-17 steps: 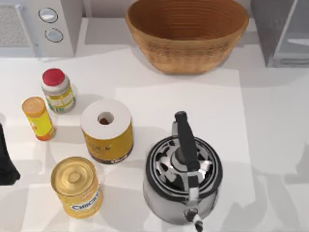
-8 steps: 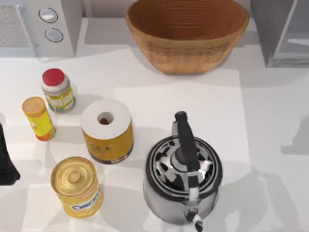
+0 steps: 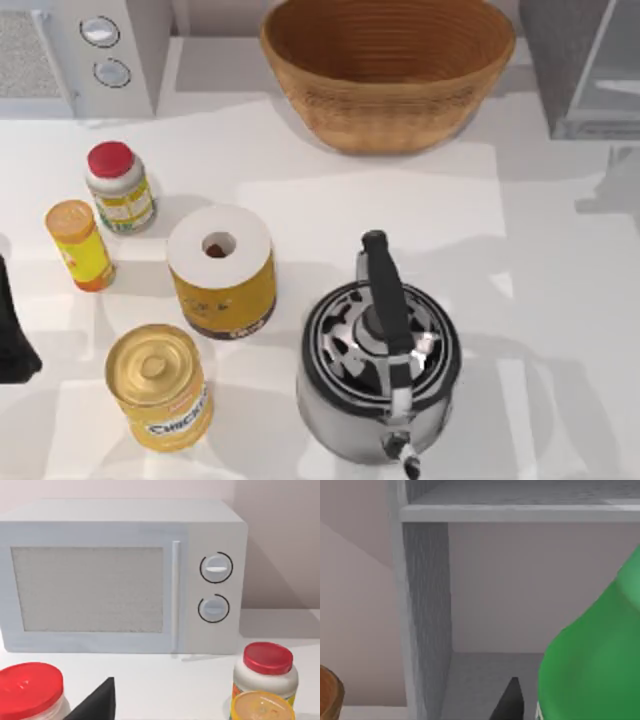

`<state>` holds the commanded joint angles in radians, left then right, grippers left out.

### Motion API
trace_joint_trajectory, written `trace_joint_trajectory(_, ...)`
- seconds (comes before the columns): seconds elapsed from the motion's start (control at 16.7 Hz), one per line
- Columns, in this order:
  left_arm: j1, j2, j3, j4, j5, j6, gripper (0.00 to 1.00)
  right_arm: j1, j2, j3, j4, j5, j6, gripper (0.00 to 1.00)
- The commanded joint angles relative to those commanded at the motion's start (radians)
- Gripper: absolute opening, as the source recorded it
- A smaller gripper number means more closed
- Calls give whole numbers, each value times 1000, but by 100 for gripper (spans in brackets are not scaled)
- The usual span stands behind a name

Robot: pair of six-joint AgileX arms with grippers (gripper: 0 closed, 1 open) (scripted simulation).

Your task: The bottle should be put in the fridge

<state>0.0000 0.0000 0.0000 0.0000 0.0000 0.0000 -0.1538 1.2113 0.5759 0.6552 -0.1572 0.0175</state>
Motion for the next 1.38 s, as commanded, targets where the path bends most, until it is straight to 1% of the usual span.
trace_joint_trajectory(0.36,0,0,0,0,0,0,100,-61,495,218,252,-61,-11,1)
trace_joint_trajectory(0.66,0,0,0,0,0,0,100,-107,787,349,402,-88,-10,1)
trace_joint_trajectory(0.9,0,0,0,0,0,0,100,-125,892,403,464,-97,-5,1)
trace_joint_trajectory(1.38,0,0,0,0,0,0,100,-120,911,417,459,-95,-2,1)
